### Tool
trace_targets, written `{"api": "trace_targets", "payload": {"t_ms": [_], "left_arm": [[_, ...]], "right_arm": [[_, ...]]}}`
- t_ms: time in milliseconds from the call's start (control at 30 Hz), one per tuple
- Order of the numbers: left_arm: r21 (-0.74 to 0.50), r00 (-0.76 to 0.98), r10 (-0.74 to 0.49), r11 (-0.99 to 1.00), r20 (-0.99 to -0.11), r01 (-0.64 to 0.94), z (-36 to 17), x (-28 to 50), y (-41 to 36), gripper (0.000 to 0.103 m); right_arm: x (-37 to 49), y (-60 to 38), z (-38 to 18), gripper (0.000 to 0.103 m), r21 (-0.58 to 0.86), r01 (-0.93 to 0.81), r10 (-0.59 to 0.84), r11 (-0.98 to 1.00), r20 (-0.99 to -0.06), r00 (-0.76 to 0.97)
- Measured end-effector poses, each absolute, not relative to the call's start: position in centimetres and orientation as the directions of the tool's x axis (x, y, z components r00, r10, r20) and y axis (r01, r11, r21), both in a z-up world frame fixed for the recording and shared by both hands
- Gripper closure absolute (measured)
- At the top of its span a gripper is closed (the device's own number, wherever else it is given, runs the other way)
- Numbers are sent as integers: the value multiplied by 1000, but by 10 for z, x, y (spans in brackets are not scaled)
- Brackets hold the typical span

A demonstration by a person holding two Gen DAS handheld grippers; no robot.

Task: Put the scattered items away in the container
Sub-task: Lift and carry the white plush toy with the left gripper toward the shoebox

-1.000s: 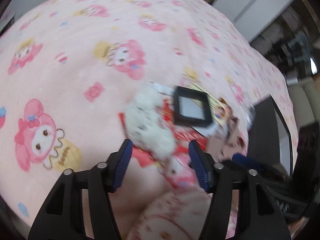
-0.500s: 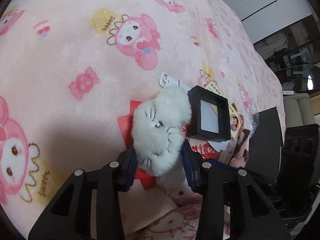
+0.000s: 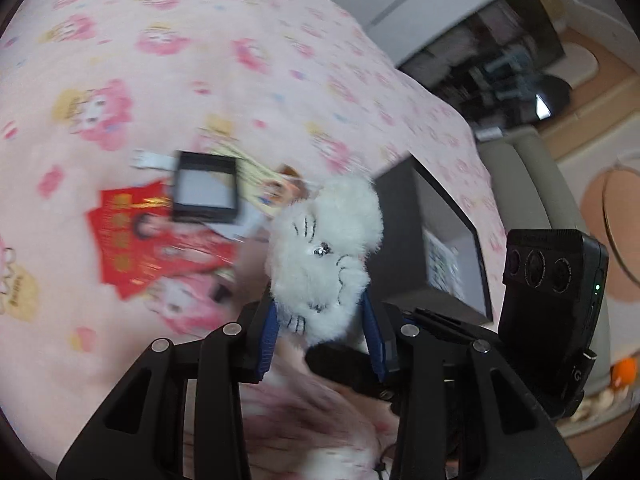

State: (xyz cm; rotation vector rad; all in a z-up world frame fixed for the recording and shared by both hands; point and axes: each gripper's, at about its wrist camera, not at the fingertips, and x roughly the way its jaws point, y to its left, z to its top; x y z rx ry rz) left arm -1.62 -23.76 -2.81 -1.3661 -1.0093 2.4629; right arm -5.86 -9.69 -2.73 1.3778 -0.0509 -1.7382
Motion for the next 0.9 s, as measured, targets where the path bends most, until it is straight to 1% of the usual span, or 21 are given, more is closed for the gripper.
{"api": "trace_targets", "payload": {"t_ms": [100, 233, 300, 367, 533, 567, 600, 700, 833, 900], "left_arm": [[-609, -525, 474, -785, -707, 112, -31, -21, -187, 64], [-603, -439, 525, -796, -729, 52, -52, -26, -129, 64], [-597, -413, 532, -801, -739, 39, -62, -27, -108, 64], [-566, -397, 508, -824, -764, 35, -70, -29, -90, 64], [-516, -352, 467, -855, -811, 55, -84, -32, -81, 63], [-512, -343, 463, -857, -817, 61, -86, -33, -81, 61], [-513, -337, 464, -856, -819, 68, -88, -33, -83, 56], [-516, -344, 461, -853, -818, 84, -87, -35, -89, 53], [-462, -361, 398, -880, -844, 111, -87, -44, -99, 53], [-491, -326, 429, -861, -843, 136, -98, -50, -102, 49]], "right_arm": [[-43, -50, -21, 44, 511, 575, -644, -639, -764, -37], [-27, 6, -31, 47, 493, 512, -615, -703, -783, -89], [-24, 37, -41, 49, 491, 471, -600, -733, -793, -107], [-26, 63, -50, 52, 484, 432, -582, -761, -804, -124], [-38, 118, -73, 53, 494, 305, -555, -815, -816, -162], [-39, 124, -76, 53, 494, 291, -551, -820, -817, -167], [-40, 127, -77, 53, 494, 285, -550, -822, -817, -170], [-38, 123, -77, 53, 521, 314, -584, -794, -797, -153], [-28, 106, -82, 53, 535, 369, -606, -760, -789, -106], [-23, 98, -91, 53, 547, 376, -612, -748, -788, -72]]}}
